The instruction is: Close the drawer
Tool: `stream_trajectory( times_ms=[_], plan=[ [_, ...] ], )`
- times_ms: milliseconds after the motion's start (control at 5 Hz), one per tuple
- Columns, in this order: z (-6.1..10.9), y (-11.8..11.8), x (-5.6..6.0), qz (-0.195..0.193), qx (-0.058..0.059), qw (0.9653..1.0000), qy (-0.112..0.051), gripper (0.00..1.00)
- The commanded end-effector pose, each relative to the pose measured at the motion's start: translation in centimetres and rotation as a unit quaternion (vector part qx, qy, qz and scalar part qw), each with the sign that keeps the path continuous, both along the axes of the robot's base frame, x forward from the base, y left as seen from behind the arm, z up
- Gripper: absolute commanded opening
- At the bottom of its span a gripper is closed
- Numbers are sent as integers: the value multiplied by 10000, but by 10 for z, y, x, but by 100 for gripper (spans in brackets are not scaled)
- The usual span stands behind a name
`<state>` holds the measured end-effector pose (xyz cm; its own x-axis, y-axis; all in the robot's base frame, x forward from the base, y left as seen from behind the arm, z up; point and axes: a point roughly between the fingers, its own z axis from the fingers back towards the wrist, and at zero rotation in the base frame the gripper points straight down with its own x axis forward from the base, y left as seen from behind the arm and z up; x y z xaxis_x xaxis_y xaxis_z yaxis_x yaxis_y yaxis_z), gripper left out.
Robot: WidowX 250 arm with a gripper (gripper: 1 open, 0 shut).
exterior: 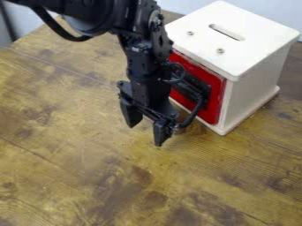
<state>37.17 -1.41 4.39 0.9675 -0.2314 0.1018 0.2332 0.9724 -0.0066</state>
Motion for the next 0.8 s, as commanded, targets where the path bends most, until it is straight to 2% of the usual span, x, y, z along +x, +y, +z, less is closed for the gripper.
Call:
stream_trajectory(
  times_ms=[0, 200, 600],
  plan=[
    [24, -4, 4, -186, 1, 9994, -277, 100],
    [24, 3, 4, -30, 45, 9995, -324, 100],
    [28, 17, 5, 253, 48, 9988, -405, 100]
  ],
)
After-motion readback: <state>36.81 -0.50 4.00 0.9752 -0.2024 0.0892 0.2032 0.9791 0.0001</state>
